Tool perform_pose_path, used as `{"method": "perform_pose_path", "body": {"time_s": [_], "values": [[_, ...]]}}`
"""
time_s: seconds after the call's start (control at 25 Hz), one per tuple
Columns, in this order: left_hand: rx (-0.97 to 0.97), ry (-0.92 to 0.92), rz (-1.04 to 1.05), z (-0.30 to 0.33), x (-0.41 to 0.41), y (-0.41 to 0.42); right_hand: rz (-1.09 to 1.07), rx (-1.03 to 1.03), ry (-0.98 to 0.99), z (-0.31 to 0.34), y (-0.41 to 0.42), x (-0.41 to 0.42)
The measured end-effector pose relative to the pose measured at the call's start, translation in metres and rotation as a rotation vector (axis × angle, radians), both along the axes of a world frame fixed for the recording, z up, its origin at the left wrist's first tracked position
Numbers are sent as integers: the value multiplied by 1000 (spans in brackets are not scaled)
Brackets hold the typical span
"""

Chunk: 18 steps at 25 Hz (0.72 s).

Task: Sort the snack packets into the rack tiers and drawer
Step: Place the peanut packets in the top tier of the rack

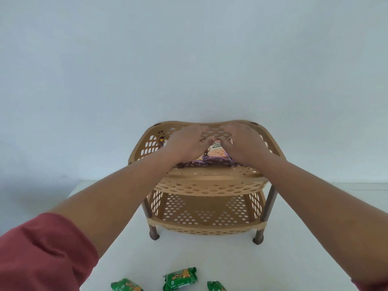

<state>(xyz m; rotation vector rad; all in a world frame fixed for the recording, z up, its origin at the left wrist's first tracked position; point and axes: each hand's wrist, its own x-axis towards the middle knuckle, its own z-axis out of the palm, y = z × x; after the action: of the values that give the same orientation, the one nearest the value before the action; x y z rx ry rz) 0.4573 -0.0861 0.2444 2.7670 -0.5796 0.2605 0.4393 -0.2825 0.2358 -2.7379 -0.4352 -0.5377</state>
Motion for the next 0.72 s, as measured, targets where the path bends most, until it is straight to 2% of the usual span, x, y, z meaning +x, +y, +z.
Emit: {"method": "perform_pose_path", "body": {"time_s": [0.16, 0.28, 0.4, 0.52, 0.72], "values": [[-76, -117, -32, 5, -63, 23, 137, 19, -1, -2, 24, -61], [-190, -316, -121, -10, -109, 46, 195, 56, 5, -12, 32, -105], [-297, -483, -246, -42, -151, 79, 154, 15, -123, -38, 40, -149], [-318, -372, -261, -91, -182, 103, 90, -28, -192, -79, 49, -183], [-352, 120, -159, -187, -231, 116, -16, 64, 68, -158, 60, -237]]}}
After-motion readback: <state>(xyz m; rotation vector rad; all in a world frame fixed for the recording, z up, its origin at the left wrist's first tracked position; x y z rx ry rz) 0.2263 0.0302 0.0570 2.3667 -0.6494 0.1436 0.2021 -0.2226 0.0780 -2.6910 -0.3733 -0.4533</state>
